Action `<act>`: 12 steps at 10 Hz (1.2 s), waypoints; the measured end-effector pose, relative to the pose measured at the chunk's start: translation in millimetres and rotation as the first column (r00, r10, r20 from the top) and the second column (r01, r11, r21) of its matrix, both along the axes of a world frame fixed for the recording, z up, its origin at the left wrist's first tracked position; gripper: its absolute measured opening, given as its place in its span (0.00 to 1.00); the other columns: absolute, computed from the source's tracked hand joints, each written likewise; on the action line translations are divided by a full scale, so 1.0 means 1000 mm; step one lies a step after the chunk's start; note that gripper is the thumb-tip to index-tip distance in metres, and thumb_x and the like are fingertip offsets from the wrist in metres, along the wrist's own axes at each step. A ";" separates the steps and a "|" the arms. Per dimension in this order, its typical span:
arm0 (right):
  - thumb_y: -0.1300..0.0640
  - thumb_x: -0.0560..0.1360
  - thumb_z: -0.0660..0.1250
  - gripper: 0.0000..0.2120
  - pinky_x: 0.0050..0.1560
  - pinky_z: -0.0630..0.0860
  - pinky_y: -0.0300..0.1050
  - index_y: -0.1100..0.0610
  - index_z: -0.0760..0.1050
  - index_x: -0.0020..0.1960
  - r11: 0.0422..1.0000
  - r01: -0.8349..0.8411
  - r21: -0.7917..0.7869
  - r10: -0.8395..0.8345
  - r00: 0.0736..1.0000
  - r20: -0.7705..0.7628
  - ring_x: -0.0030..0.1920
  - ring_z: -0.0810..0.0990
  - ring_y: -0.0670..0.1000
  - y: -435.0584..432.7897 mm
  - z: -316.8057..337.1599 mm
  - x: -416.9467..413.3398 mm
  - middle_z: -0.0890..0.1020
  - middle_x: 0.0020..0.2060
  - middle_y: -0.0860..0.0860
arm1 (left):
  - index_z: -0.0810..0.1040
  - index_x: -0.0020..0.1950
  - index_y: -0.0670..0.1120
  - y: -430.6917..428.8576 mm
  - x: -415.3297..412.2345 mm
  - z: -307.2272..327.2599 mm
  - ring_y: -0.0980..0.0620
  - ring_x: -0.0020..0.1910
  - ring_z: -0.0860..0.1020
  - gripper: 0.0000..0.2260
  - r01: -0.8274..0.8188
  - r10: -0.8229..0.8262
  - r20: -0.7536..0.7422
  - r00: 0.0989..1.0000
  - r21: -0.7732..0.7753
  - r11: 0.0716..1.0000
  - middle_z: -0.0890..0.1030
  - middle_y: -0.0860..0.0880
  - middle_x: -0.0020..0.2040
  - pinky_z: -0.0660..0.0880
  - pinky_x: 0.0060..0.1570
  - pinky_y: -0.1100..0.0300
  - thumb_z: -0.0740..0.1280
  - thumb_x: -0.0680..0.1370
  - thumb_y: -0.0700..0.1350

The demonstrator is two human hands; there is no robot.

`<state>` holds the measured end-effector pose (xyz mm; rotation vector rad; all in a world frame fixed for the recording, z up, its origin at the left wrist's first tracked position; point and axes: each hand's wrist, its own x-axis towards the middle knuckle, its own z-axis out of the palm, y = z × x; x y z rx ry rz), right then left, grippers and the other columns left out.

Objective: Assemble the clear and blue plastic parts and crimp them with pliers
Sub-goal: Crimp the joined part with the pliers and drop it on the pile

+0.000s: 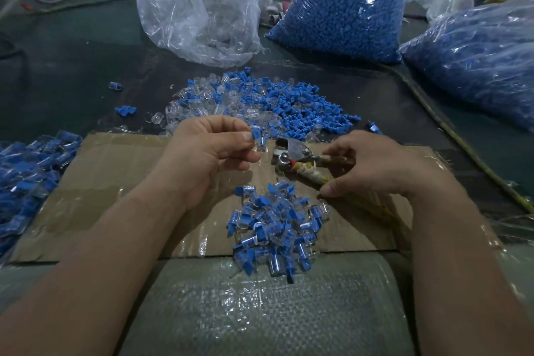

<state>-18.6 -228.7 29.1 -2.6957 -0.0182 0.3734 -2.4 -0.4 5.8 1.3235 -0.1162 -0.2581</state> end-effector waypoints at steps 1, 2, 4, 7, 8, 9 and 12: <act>0.41 0.59 0.76 0.36 0.44 0.66 0.40 0.48 0.71 0.64 1.000 0.007 -0.014 -0.007 0.998 0.066 0.46 0.69 0.41 0.005 -0.003 0.003 0.68 0.43 0.36 | 0.76 0.38 0.41 0.001 0.000 -0.001 0.53 0.29 0.80 0.06 0.009 -0.009 0.000 1.000 0.003 1.000 0.80 0.49 0.29 0.76 0.27 0.66 0.68 0.62 0.39; 0.38 0.57 0.75 0.46 0.55 0.64 0.43 0.48 0.63 0.71 0.999 -0.015 -0.049 0.013 0.999 -0.031 0.56 0.65 0.45 0.000 -0.004 0.001 0.68 0.56 0.43 | 0.76 0.38 0.41 0.002 0.001 -0.001 0.53 0.29 0.80 0.07 0.004 -0.004 -0.001 1.000 0.002 1.000 0.80 0.49 0.29 0.76 0.27 0.66 0.68 0.62 0.39; 0.43 0.58 0.77 0.29 0.44 0.67 0.43 0.44 0.72 0.57 0.999 0.013 -0.049 -0.012 0.999 0.036 0.46 0.70 0.43 0.002 -0.002 0.001 0.69 0.45 0.40 | 0.76 0.38 0.41 0.001 0.000 -0.003 0.53 0.30 0.80 0.06 -0.001 0.001 -0.015 1.000 -0.013 1.000 0.80 0.48 0.30 0.77 0.28 0.65 0.68 0.62 0.39; 0.53 0.67 0.69 0.08 0.33 0.64 0.40 0.52 0.72 0.43 0.988 -0.037 -0.150 0.082 0.948 0.306 0.37 0.70 0.46 0.024 -0.006 0.004 0.70 0.36 0.44 | 0.74 0.41 0.39 0.002 0.001 -0.001 0.53 0.31 0.81 0.07 -0.040 0.039 -0.011 0.999 -0.038 0.999 0.80 0.47 0.30 0.77 0.29 0.66 0.66 0.64 0.37; 0.64 0.67 0.66 0.10 0.33 0.61 0.35 0.52 0.70 0.43 0.999 0.024 0.023 -0.032 0.884 0.467 0.35 0.69 0.44 0.027 -0.008 0.002 0.69 0.35 0.42 | 0.74 0.41 0.39 0.001 0.001 0.000 0.53 0.31 0.81 0.03 -0.074 0.074 -0.015 0.997 -0.059 0.995 0.80 0.48 0.30 0.76 0.28 0.67 0.65 0.69 0.33; 0.66 0.66 0.65 0.14 0.35 0.61 0.29 0.50 0.68 0.45 0.984 0.056 0.171 -0.145 0.812 0.565 0.36 0.68 0.42 0.028 -0.006 0.000 0.68 0.36 0.40 | 0.74 0.40 0.41 -0.001 0.000 0.000 0.54 0.32 0.81 0.05 -0.116 0.116 0.006 0.993 -0.062 0.991 0.81 0.49 0.29 0.76 0.28 0.67 0.63 0.73 0.32; 0.62 0.68 0.66 0.15 0.38 0.61 0.37 0.50 0.66 0.50 0.991 -0.091 0.096 0.033 0.874 0.485 0.43 0.65 0.44 0.039 -0.013 0.000 0.65 0.45 0.45 | 0.75 0.41 0.43 -0.002 0.000 -0.002 0.55 0.34 0.81 0.05 -0.219 0.221 0.134 0.966 -0.028 0.975 0.81 0.48 0.35 0.74 0.28 0.68 0.65 0.73 0.34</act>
